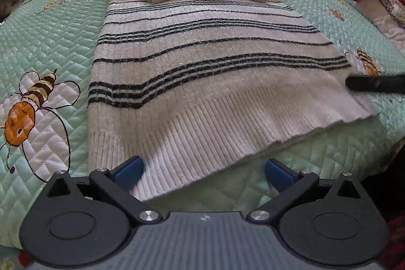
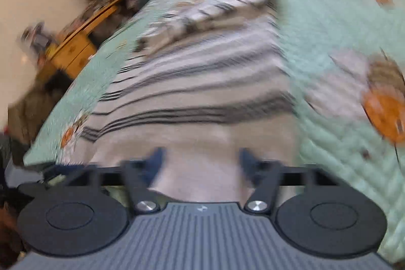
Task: Fold clothes
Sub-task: 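Position the left and right grippers at the two ends of the hem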
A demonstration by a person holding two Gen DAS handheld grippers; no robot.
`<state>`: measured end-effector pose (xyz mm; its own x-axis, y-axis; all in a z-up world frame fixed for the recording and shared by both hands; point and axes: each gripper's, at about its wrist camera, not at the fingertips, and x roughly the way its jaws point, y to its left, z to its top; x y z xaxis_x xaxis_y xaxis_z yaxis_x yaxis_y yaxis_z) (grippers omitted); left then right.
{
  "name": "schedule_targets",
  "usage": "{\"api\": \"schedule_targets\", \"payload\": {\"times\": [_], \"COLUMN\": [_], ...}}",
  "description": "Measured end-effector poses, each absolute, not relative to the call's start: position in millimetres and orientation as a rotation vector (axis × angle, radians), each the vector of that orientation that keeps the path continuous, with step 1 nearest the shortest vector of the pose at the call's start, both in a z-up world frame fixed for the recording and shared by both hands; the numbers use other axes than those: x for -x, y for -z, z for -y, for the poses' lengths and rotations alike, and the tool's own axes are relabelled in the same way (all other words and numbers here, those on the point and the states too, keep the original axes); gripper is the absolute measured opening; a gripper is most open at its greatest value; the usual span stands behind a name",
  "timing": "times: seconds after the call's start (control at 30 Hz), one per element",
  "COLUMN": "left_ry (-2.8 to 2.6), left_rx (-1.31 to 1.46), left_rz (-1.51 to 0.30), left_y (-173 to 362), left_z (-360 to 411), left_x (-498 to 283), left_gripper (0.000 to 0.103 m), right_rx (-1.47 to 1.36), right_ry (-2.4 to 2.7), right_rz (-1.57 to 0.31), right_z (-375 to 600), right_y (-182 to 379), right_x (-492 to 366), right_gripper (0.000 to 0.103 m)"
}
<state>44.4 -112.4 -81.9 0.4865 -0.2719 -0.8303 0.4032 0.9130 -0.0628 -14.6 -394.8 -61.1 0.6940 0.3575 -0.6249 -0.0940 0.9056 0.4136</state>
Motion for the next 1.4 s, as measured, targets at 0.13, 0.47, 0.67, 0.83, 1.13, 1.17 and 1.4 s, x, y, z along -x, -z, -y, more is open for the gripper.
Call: {"api": "schedule_targets", "payload": {"times": [0.13, 0.47, 0.67, 0.83, 1.13, 1.17, 1.4], "left_ry": [0.408, 0.388, 0.375, 0.362, 0.342, 0.34, 0.328], "left_rx": [-0.152, -0.173, -0.187, -0.194, -0.173, -0.173, -0.143], "left_rz": [-0.985, -1.004, -1.021, -1.036, -1.074, -1.078, -1.111], "left_y": [82.0, 82.1, 82.5, 82.4, 80.3, 80.1, 77.3], "left_z": [113.3, 119.2, 123.0, 126.0, 127.1, 127.5, 126.1], "left_x": [-44.9, -47.0, -48.9, -50.9, -57.8, -58.6, -66.0], "left_gripper": [0.102, 0.102, 0.102, 0.102, 0.102, 0.102, 0.102], "right_rx": [-0.248, -0.233, -0.403, -0.371, -0.454, -0.443, -0.429], "right_ry": [-0.303, -0.306, -0.322, -0.276, -0.323, -0.32, -0.302], "right_rz": [-0.728, -0.756, -0.749, -0.725, -0.73, -0.727, -0.691], "right_z": [371.3, 382.0, 392.5, 395.6, 398.4, 396.9, 393.4], "right_y": [53.8, 87.8, 72.3, 80.0, 95.6, 95.6, 97.8], "right_x": [4.1, 19.0, 9.3, 7.4, 10.3, 10.8, 14.1], "right_gripper": [0.077, 0.072, 0.073, 0.079, 0.103, 0.103, 0.103]}}
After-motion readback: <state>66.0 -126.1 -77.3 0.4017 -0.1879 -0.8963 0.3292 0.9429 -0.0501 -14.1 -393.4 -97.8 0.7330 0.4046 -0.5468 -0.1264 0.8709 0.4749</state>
